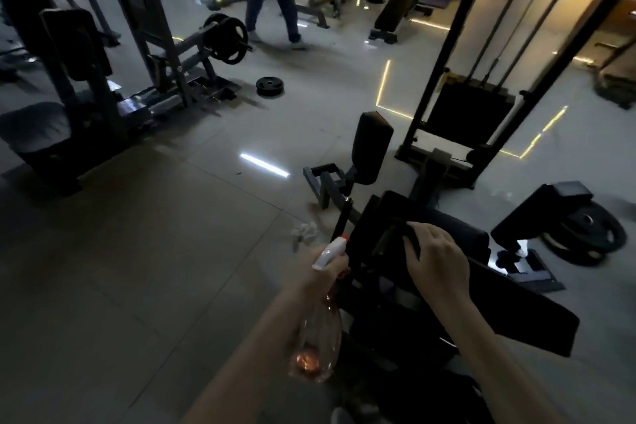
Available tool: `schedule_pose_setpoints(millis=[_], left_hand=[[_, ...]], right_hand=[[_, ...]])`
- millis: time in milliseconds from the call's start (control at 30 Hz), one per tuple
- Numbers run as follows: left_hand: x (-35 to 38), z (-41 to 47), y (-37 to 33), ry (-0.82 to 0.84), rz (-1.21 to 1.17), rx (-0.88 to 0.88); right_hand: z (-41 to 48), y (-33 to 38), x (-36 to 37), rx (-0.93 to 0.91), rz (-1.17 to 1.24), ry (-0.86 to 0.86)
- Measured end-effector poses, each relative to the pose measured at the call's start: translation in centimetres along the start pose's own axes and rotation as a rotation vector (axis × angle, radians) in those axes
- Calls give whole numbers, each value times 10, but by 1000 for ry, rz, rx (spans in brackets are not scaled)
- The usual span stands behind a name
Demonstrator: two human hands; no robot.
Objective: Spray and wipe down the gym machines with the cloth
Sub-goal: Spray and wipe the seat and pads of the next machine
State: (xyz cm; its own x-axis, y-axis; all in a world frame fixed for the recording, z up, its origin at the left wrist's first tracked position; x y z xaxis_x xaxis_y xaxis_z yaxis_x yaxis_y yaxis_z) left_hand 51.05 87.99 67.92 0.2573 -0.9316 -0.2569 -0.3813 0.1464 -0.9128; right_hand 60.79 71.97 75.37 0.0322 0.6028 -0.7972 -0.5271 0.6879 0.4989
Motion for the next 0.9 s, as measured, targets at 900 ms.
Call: schedule_pose_setpoints(millis=[900], left_hand=[[59,96,55,546,-44,-28]], right_hand=[[33,-21,-2,536,-106,-234]])
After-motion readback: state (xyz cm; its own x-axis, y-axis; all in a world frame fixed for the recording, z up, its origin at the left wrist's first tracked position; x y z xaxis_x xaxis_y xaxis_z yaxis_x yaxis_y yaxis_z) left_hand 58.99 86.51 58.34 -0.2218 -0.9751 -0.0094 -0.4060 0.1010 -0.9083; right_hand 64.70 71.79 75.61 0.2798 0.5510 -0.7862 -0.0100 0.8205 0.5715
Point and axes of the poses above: each hand's wrist, its own z-axis towards the middle knuckle, its own x-axis out of the palm, y = z × x, the point moved 9 cm from there along z, towards the middle knuckle, and after that the axes turned 14 degrees about z, right-handed, at the moved point
